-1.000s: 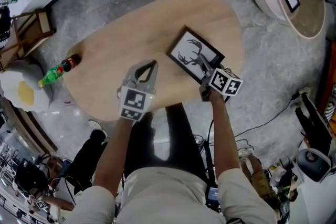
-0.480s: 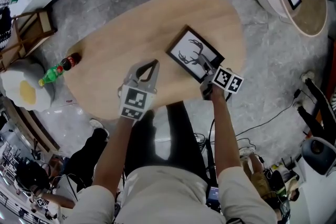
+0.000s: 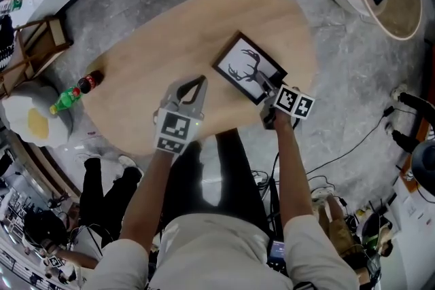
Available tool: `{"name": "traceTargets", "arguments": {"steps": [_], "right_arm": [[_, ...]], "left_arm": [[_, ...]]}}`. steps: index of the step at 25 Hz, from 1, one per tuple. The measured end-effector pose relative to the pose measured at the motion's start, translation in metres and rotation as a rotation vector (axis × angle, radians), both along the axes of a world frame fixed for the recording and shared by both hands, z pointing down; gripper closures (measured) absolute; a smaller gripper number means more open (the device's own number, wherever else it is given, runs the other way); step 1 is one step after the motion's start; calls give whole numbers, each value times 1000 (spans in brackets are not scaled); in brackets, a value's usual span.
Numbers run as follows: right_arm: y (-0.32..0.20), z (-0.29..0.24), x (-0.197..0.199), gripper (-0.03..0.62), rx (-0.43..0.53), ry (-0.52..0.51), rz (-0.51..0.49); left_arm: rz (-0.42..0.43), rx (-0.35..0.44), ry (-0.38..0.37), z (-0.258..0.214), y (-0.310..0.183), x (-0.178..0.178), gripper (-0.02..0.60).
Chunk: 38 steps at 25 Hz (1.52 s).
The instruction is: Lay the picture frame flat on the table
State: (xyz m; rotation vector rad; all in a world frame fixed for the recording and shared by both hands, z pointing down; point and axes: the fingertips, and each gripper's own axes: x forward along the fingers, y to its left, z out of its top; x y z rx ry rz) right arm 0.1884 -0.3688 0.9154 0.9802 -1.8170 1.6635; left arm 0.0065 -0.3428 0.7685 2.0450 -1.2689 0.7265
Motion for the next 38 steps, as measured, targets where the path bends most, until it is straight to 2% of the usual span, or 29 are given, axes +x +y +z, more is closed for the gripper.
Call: {"name": "traceTargets", "arguments": {"steps": [13,17,26,36,38], "right_arm": [[18,-5,24,331,2,30,36],[22,-12,30,321,34,62,27],[21,-70,27,337,224,135,-29],[30,-190,-4,387,513,229,-147],[37,-216,-10,418,576,254,-172]], "left_arm": [[29,20,14,-6,6,12,571],[38,33,16,-10,8,13,571],[53,83,19,-33,23,12,571],[17,177,2,-95,54,-9,571],[11,198,-4,-112,65,-15,571]]}}
